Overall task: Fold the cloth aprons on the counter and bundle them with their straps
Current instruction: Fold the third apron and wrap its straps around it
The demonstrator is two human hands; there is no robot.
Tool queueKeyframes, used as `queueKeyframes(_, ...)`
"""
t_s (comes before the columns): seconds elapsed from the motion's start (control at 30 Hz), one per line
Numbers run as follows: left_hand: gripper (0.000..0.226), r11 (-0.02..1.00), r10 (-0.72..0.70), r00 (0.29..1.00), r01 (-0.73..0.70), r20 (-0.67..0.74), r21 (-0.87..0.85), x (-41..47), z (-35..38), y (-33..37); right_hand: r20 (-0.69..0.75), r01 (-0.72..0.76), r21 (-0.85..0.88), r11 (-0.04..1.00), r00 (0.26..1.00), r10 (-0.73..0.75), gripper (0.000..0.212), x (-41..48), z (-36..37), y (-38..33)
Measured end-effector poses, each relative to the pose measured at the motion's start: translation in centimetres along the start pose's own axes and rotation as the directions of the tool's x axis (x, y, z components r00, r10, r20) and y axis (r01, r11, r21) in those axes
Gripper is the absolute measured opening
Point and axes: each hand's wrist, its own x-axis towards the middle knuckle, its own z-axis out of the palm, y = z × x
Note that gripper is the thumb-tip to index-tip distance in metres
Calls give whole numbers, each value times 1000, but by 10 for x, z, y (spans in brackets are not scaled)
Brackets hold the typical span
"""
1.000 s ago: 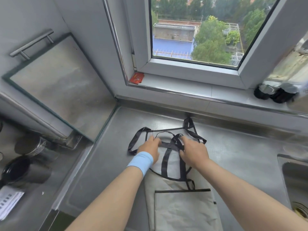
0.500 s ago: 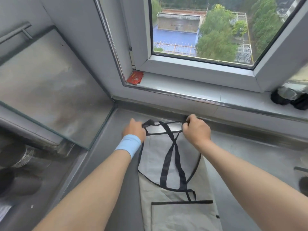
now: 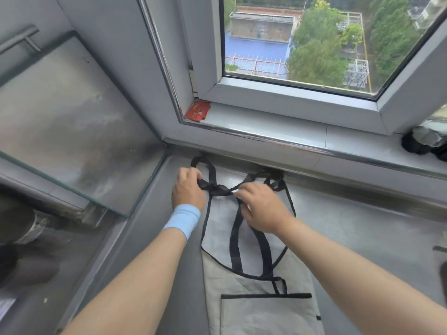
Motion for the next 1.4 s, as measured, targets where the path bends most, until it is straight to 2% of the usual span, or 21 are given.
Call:
queueKeyframes(0.07,32,994,83,975,-96,207,56,-18,10,-2,306,56,-111,992,952,-20,48,-14,13,-11)
queueKeyframes(0.13,33,964,178,893,-243,413,110,-40,18,-4,490,28,-211,977,868,80,63,-24,19,-16)
queueKeyframes(0.2,38,925,253,836,-356,487,130,-61,23,-7,469,-25,-235,972,872,136,65,-33,15,-21)
queueKeyframes(0.3,29,923,334,875,-378,351,64,-95,16,-7,229,-99,-151,984,964,132,58,-54,-1,-36)
queueKeyframes(0.37,17,909,381,876,-414,296,56,-117,9,-2,87,-120,-110,987,988,130,39,-76,-10,-43)
queueKeyframes(0.43,15,921,336,853,-385,400,49,-146,2,5,46,-203,-74,976,977,207,21,-107,-17,-50)
queueKeyframes(0.5,19,941,208,819,-318,535,120,-172,-3,8,97,-311,-65,948,944,317,26,-139,-26,-55)
queueKeyframes(0.6,34,944,79,770,-261,633,200,-199,-3,-5,205,-428,-130,894,871,446,34,-181,-37,-62)
queueKeyframes(0.67,35,959,51,762,-219,646,182,-213,-3,-15,228,-405,-172,898,870,436,47,-205,-40,-70)
queueKeyframes(0.73,22,985,11,785,-114,620,127,-224,-2,-23,283,-336,-183,924,882,376,61,-225,-38,-81)
queueKeyframes(0.8,12,994,-59,802,-8,595,110,-234,-1,-28,320,-286,-179,941,888,331,66,-243,-30,-96)
queueKeyframes(0.87,11,992,-93,824,29,559,124,-232,1,-34,346,-256,-166,952,889,299,64,-251,-20,-109)
queueKeyframes(0.97,21,979,-31,891,-65,453,195,-240,-1,-34,357,-203,-215,955,894,270,51,-262,-13,-124)
queueKeyframes(1.03,26,948,119,929,-211,351,238,-254,-6,-27,328,-199,-228,953,906,267,41,-268,-17,-131)
queueKeyframes(1.1,17,928,266,888,-341,374,148,-269,-9,-15,281,-164,-207,964,934,219,31,-274,-19,-135)
queueKeyframes(1.17,13,911,343,784,-412,518,22,-291,-13,-3,314,-128,-187,974,932,182,41,-281,-19,-141)
queueKeyframes(1.2,15,894,362,725,-448,586,2,-304,-14,0,366,-110,-193,975,914,176,49,-286,-16,-143)
queueKeyframes(1.27,19,831,405,654,-554,640,40,-327,-11,0,518,-124,-221,967,825,224,63,-296,-10,-148)
queueKeyframes(1.33,22,805,406,657,-586,636,92,-343,-8,-8,564,-170,-240,956,777,280,70,-306,0,-150)
queueKeyframes(1.4,26,831,375,691,-546,617,107,-352,-8,-18,507,-227,-268,936,793,338,73,-314,1,-154)
